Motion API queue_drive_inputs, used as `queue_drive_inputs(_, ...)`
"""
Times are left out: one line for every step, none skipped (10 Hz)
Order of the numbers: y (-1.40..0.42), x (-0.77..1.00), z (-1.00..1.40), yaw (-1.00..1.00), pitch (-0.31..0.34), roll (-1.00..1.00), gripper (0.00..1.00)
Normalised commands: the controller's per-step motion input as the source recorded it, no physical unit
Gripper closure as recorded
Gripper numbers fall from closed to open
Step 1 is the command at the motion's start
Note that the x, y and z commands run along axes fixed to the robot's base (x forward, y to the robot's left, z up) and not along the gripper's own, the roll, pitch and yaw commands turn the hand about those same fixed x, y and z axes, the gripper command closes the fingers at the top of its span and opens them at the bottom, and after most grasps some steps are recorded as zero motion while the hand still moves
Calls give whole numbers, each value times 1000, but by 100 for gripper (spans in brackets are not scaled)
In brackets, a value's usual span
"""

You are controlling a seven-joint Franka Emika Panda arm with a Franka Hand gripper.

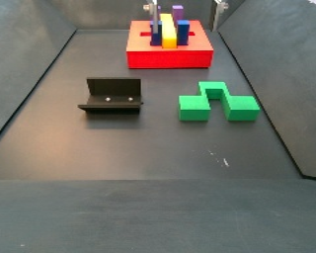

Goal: Pick up the green object. Move up. Place the green object on the fixture. Regrasp the green object. Move to above the board. Insert the green object.
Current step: Pick up the green object.

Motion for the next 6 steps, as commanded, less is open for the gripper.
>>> queue_drive_inputs(-140, 49, -166, 0, -33, 0, 0)
queue_drive_inputs(-409, -51, -383, 0, -67, 0, 0)
queue_drive_inputs(-814, -154, -549, 40, -89, 109, 0)
queue_drive_inputs(-809, -329, -626, 94, -123, 83, 0)
queue_drive_inputs(-546, -511, -740, 0, -156, 3, 0)
queue_drive_inputs(-249, -743, -751, 0, -167, -23, 0)
